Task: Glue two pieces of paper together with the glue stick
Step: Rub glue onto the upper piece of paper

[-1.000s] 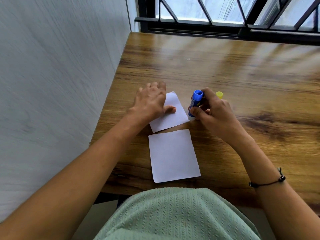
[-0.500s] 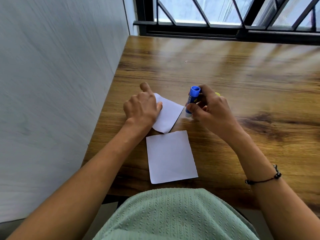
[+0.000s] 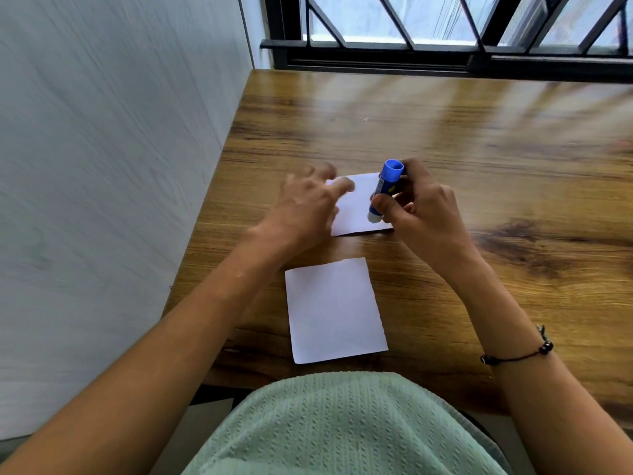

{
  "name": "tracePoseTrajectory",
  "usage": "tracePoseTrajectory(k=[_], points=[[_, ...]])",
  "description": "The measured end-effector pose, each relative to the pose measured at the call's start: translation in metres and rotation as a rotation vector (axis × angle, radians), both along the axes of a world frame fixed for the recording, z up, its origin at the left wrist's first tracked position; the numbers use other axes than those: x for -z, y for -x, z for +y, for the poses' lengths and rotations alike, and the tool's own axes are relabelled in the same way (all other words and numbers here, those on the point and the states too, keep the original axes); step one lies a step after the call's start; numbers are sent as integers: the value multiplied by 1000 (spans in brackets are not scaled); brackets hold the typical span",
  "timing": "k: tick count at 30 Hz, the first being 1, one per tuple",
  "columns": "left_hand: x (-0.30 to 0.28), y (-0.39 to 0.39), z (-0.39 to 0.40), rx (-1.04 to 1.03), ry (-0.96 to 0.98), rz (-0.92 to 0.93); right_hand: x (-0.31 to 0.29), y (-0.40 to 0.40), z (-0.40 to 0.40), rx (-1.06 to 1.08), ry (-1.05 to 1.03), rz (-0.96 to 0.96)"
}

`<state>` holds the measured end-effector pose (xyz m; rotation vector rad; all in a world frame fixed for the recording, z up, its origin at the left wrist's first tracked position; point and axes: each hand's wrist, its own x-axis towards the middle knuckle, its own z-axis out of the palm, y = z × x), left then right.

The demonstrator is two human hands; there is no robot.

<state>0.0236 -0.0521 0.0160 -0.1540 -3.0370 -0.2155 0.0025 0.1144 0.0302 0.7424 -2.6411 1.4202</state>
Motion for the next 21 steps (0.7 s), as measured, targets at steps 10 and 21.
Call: tracePoseTrajectory(k=[10,21], points=[[11,1,0,197,-53,-18,1,2,7,110,51,32],[6,-14,-13,140,6,6,-5,7,-8,94,53,58]])
